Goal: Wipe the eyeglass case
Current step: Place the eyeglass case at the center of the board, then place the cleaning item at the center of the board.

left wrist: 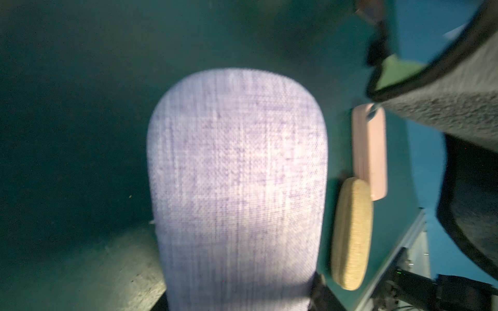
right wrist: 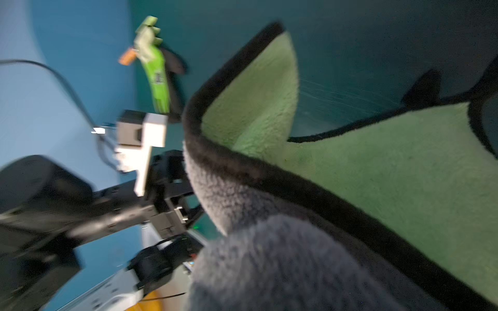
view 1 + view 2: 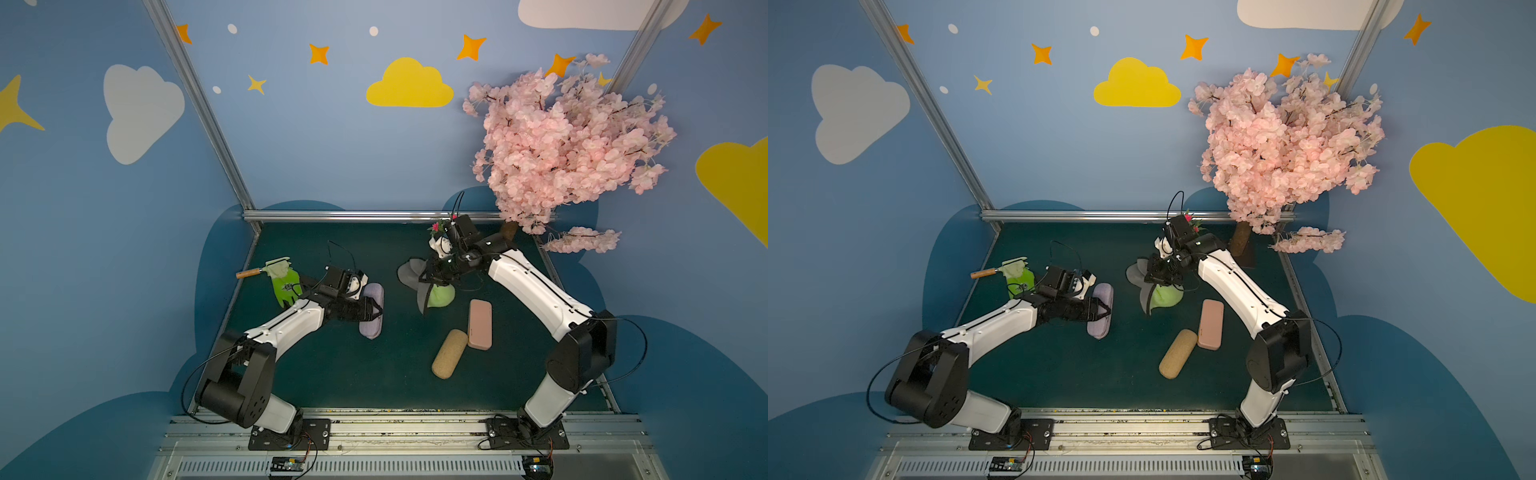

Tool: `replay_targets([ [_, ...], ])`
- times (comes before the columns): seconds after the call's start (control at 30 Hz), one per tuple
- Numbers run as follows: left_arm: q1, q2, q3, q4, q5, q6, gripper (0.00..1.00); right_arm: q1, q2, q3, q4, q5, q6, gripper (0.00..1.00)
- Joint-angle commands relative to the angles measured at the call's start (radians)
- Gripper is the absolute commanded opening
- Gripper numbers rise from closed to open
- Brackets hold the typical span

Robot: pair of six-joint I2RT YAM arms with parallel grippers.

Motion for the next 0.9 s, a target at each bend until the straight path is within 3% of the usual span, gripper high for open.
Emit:
replay_targets([
  [0.0, -0.036, 0.096, 0.072, -0.142, -0.184, 0.069, 0.33, 0.014, 0.004, -0.011, -0.182, 0.309, -0.131, 0.0],
  [0.07, -0.037, 0.162, 0.112, -0.2, -0.222, 0.071, 0.44, 0.007, -0.002, -0.004, -0.198, 0.44, -0.139, 0.0],
  [0.1, -0.041, 0.193, 0.131, -0.216, -0.238, 0.074, 0.61, 0.0, -0.001, 0.003, -0.207, 0.468, -0.128, 0.0],
  [0.13, -0.048, 0.211, 0.142, -0.225, -0.251, 0.076, 0.86, -0.011, 0.004, 0.018, -0.216, 0.413, -0.128, 0.0],
  [0.17, -0.056, 0.213, 0.149, -0.23, -0.265, 0.079, 1.0, -0.017, 0.008, 0.026, -0.218, 0.35, -0.132, 0.0],
  [0.3, -0.088, 0.101, 0.153, -0.227, -0.328, 0.101, 1.0, -0.01, 0.017, 0.047, -0.207, 0.143, -0.113, 0.0],
  [0.43, -0.097, -0.081, 0.152, -0.211, -0.288, 0.128, 1.0, -0.016, 0.01, 0.055, -0.158, -0.01, -0.043, 0.0],
  [0.57, -0.106, -0.207, 0.062, -0.059, -0.225, 0.126, 1.0, -0.02, 0.021, 0.052, -0.086, -0.154, 0.036, 0.0],
  [0.7, -0.142, -0.244, 0.065, 0.054, -0.119, 0.1, 1.0, -0.023, 0.038, 0.026, 0.008, -0.256, 0.154, 0.0],
  [0.87, -0.216, -0.172, 0.104, 0.198, 0.039, 0.052, 1.0, -0.005, 0.045, -0.036, 0.178, -0.357, 0.321, 0.0],
])
